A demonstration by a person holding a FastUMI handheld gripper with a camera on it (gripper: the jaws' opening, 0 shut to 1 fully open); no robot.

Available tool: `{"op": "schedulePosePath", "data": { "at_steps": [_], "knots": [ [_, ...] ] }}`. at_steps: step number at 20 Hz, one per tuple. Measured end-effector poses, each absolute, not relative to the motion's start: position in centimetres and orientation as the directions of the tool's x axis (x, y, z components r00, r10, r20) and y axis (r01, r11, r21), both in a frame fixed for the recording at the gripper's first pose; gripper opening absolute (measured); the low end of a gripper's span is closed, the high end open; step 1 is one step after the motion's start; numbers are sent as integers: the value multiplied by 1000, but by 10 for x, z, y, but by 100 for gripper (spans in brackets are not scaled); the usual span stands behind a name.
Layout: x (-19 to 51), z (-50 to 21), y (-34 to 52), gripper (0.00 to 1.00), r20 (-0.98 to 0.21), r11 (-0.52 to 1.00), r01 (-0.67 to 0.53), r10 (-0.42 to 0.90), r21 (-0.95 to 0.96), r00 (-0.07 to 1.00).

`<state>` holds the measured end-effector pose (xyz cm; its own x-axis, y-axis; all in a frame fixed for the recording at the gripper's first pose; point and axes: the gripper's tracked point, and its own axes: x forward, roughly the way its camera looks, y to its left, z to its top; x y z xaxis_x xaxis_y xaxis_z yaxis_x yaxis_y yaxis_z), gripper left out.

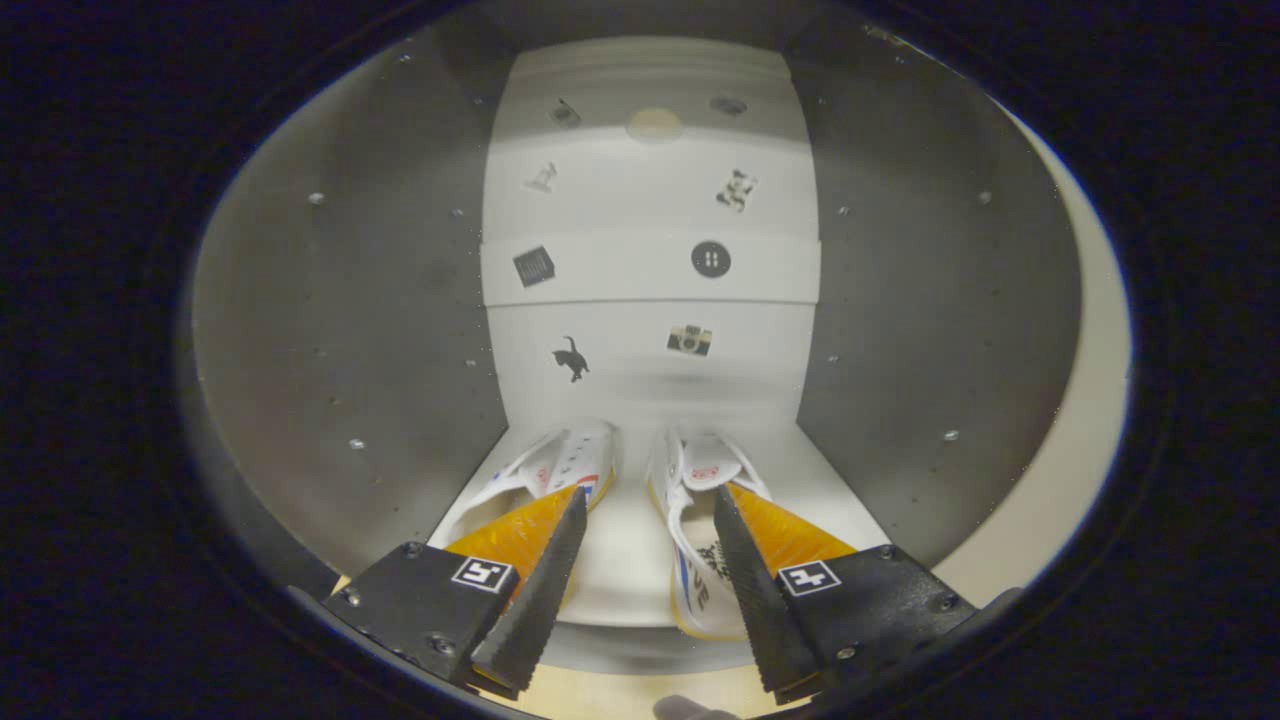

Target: Open the shoe cabinet door, grab the shoes and put them into the shoe cabinet, then close the shoe cabinet door.

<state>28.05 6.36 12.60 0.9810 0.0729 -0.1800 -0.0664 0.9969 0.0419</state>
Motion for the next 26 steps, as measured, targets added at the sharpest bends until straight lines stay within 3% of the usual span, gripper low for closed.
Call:
{"op": "schedulePosePath", "data": {
  "at_steps": [3, 16, 26],
  "knots": [
    [234, 130, 68, 100, -168, 995, -86, 94, 54, 981],
    [1, 168, 45, 100, -74, 990, -115, 120, 78, 990],
    [-172, 180, -47, 100, -20, 994, -101, 102, 42, 995]
  ]
}}
